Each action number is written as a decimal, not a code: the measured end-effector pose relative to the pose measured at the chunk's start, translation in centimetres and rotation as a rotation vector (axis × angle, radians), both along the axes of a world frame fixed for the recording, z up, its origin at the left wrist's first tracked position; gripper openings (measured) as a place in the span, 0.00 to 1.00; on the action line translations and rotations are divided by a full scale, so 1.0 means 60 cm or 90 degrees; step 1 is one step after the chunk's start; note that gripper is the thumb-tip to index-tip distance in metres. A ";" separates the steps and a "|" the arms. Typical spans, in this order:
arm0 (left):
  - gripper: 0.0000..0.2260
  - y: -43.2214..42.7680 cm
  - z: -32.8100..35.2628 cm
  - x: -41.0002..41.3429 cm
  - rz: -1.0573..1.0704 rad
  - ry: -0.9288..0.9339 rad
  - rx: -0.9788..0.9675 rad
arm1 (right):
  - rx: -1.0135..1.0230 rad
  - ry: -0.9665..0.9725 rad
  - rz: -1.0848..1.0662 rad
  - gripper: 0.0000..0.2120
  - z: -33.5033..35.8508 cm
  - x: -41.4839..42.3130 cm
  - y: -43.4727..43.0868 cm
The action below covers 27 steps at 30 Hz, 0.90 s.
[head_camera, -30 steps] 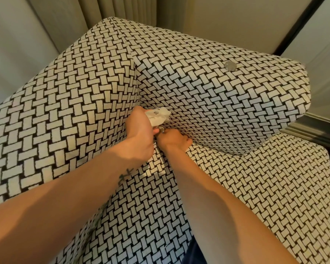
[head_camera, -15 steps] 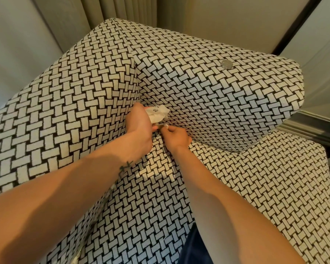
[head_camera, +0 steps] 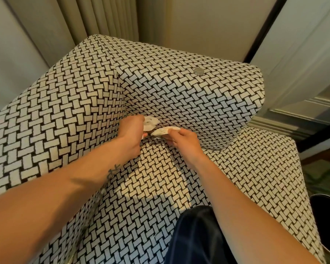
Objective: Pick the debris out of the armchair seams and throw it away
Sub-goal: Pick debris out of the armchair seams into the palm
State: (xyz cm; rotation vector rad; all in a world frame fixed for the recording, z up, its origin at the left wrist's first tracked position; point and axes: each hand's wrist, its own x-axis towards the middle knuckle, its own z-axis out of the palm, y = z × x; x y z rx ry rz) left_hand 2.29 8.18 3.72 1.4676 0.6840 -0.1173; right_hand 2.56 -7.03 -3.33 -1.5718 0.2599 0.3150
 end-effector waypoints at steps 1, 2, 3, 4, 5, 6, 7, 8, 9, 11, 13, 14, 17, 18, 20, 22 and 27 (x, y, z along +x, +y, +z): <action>0.09 -0.003 0.000 -0.002 -0.029 -0.013 0.012 | 0.014 -0.006 -0.001 0.08 0.008 -0.006 -0.009; 0.09 -0.006 -0.001 -0.004 -0.062 -0.021 0.018 | 0.022 -0.013 -0.002 0.08 0.016 -0.014 -0.017; 0.09 -0.008 -0.002 -0.006 -0.100 -0.023 0.013 | 0.032 -0.017 -0.004 0.09 0.026 -0.025 -0.026; 0.08 -0.011 -0.001 -0.010 -0.145 -0.018 0.001 | 0.032 -0.023 0.001 0.09 0.039 -0.038 -0.035; 0.08 -0.014 0.001 -0.015 -0.196 -0.012 -0.016 | 0.032 -0.027 0.003 0.09 0.048 -0.049 -0.044; 0.09 -0.022 0.006 -0.022 -0.251 -0.011 -0.023 | 0.031 -0.035 0.004 0.09 0.059 -0.062 -0.057; 0.10 -0.030 0.011 -0.031 -0.292 -0.020 -0.014 | 0.035 -0.040 0.002 0.09 0.067 -0.076 -0.070; 0.10 -0.042 0.019 -0.045 -0.327 -0.037 0.012 | 0.037 -0.047 -0.006 0.10 0.077 -0.092 -0.085; 0.10 -0.058 0.030 -0.053 -0.360 -0.063 0.042 | 0.036 -0.065 -0.017 0.10 0.093 -0.107 -0.105; 0.11 -0.074 0.033 -0.076 -0.400 -0.081 0.066 | -0.008 -0.081 -0.026 0.11 0.111 -0.133 -0.126; 0.11 -0.107 0.036 -0.093 -0.451 -0.085 0.038 | -0.057 -0.094 -0.038 0.10 0.129 -0.158 -0.159; 0.12 -0.139 0.041 -0.101 -0.472 -0.080 0.002 | -0.087 -0.106 -0.049 0.10 0.142 -0.174 -0.186; 0.18 -0.231 0.061 -0.130 -0.523 -0.085 -0.067 | -0.154 -0.133 -0.083 0.12 0.171 -0.216 -0.260; 0.21 -0.264 0.068 -0.143 -0.538 -0.087 -0.073 | -0.170 -0.143 -0.095 0.12 0.177 -0.232 -0.286; 0.24 -0.325 0.079 -0.170 -0.562 -0.078 -0.092 | -0.181 -0.156 -0.125 0.13 0.187 -0.264 -0.335; 0.21 -0.379 0.081 -0.193 -0.545 -0.067 -0.133 | -0.179 -0.168 -0.156 0.16 0.191 -0.296 -0.383; 0.12 -0.502 0.068 -0.235 -0.526 -0.046 -0.216 | -0.207 -0.177 -0.208 0.19 0.178 -0.359 -0.483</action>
